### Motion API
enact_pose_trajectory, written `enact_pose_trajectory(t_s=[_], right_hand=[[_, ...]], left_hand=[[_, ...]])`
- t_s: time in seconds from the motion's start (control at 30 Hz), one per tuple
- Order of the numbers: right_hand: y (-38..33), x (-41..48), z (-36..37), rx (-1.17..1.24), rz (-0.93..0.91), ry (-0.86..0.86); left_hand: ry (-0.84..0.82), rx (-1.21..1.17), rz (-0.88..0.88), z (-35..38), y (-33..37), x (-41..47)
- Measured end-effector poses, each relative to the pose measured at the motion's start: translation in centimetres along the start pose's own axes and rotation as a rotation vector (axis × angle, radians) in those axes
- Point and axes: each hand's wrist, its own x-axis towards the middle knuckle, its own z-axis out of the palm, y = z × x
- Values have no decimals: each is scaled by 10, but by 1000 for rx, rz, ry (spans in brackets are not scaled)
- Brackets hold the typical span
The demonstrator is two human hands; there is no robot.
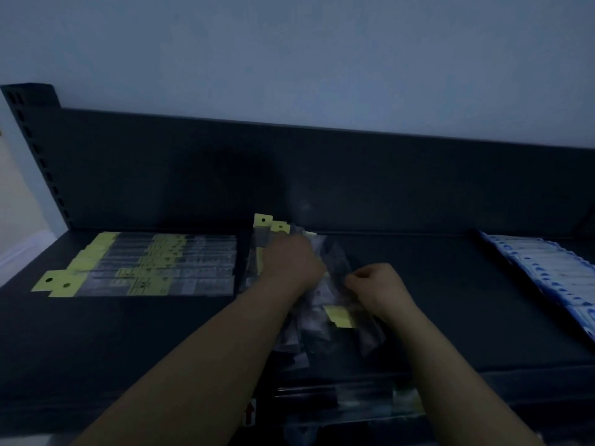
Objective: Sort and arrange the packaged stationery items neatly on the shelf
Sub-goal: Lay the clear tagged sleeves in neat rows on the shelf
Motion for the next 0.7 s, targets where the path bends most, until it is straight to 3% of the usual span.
enact_pose_trajectory(t_s=[0.27,0.43,0.57,0.7], right_hand=[[9,-13,-19,426,89,-70],[6,-15,-23,547,57,-119],[-2,-15,-17,636,57,-187],[-11,-15,-5,707,38,-283]], left_hand=[[-167,-87,-37,-11,-1,14],[-95,-572,-183,-26,-16,2],[-188,-1099,-238,-33,-22,-21],[-195,-1230,-219,-33,-37,-38]])
